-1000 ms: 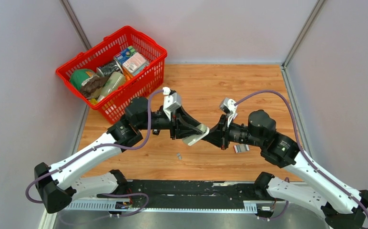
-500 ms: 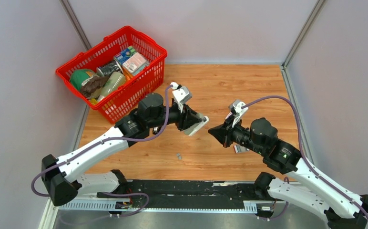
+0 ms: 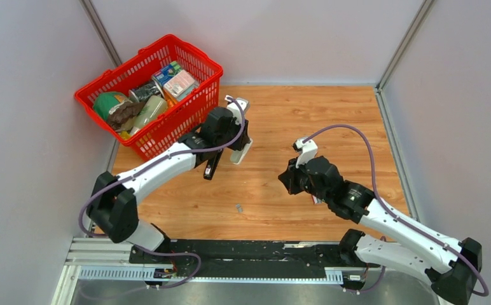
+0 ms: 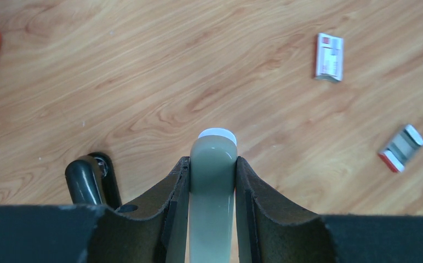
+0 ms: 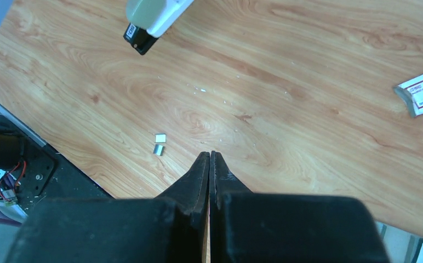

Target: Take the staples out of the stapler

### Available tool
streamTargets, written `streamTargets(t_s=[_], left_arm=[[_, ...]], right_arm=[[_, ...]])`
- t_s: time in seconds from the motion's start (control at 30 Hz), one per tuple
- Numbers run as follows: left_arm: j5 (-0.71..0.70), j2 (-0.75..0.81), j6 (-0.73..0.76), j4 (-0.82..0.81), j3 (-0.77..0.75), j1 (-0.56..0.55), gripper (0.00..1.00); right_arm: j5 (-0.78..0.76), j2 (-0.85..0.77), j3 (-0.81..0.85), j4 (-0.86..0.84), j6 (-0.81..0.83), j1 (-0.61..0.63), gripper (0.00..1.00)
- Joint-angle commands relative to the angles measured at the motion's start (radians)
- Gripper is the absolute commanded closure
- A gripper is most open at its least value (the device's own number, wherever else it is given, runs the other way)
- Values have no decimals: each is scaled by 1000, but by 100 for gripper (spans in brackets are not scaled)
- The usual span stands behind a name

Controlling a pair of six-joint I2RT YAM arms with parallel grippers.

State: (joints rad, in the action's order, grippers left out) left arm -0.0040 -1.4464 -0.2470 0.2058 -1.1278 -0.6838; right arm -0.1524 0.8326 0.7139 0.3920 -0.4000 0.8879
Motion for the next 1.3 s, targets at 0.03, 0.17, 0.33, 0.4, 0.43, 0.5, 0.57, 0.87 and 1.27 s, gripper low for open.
streamTargets(t_s=[0.03, 0.17, 0.33, 0.4, 0.43, 0.5, 0.57, 0.87, 1.27], left_arm=[[-57, -126, -48, 0, -93, 56, 100], [-93, -265, -38, 56, -193, 85, 100], [-116, -374, -49, 50, -216, 101, 98], [-117, -405, -52, 56, -227, 104, 94], [-119, -425, -57, 60, -233, 109, 93], [-116, -445, -64, 60, -234, 113, 86], [-116, -454, -69, 53, -230, 115, 78], [-133, -456, -51, 53, -237, 115, 43], [-65, -283, -31, 80, -221, 112, 18]], right_arm=[[-12, 39, -7, -77, -49, 5, 100], [-13, 62, -5, -84, -49, 5, 100], [-16, 77, -4, -88, -48, 5, 99], [-15, 77, -8, -90, -48, 5, 98], [-15, 80, -10, -91, -46, 5, 98], [-16, 82, -11, -90, -46, 5, 97], [-16, 80, -13, -88, -45, 5, 95], [-19, 91, -1, -71, -42, 3, 84], [-171, 74, 58, 88, -25, 2, 33]])
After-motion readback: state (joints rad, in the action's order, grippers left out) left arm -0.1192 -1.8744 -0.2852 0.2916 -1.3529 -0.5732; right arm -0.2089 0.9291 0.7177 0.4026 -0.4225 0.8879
